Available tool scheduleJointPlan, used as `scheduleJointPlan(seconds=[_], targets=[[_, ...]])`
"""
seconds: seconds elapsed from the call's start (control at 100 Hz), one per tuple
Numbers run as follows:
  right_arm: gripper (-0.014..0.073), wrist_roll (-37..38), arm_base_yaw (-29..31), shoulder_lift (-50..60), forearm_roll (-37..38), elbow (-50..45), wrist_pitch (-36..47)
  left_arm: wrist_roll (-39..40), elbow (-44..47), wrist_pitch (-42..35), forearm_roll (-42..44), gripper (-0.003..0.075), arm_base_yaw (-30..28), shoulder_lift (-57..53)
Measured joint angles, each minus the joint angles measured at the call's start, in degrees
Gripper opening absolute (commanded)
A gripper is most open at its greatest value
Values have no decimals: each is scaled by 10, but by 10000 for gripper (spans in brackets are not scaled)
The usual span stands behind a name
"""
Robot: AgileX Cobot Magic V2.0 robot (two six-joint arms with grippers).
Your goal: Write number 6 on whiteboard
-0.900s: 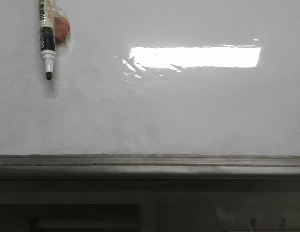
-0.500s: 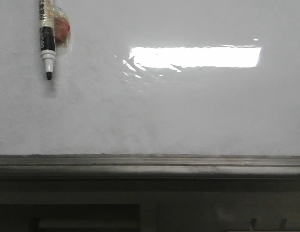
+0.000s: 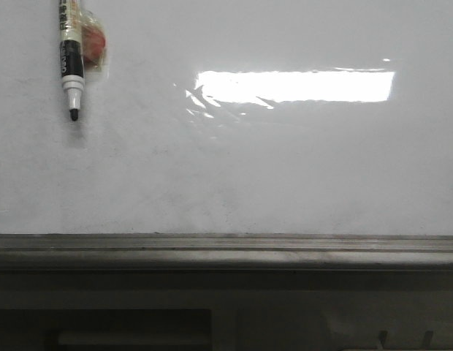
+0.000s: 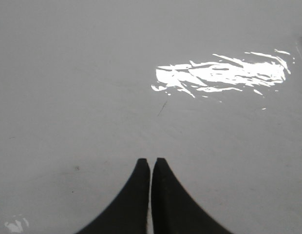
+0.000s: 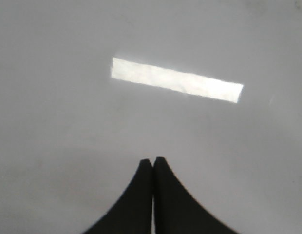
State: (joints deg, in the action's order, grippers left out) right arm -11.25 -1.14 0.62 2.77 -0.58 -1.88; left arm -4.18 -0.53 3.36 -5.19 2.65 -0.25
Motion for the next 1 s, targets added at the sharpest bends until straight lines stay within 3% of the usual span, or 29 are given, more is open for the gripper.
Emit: scheduleJointPlan(seconds=[0.15, 0.29, 0.49, 0.58, 0.75, 1.0], targets=[[-65, 0, 0, 0, -28, 0, 0, 0, 0, 0, -11, -20, 0, 0], [-65, 0, 0, 0, -140, 0, 8, 0, 0, 0, -74, -20, 0, 0], [-64, 0, 0, 0, -317, 0, 14, 0, 0, -5, -223, -20, 0, 0], [-63, 0, 0, 0, -363, 0, 13, 0, 0, -17, -313, -20, 0, 0], [-60, 2, 0, -2, -366, 30, -72, 0, -13, 14, -359, -20, 0, 0], [-60, 3, 0, -159, -321, 172, -231, -4, -178, 182, -248, -20, 0, 105]])
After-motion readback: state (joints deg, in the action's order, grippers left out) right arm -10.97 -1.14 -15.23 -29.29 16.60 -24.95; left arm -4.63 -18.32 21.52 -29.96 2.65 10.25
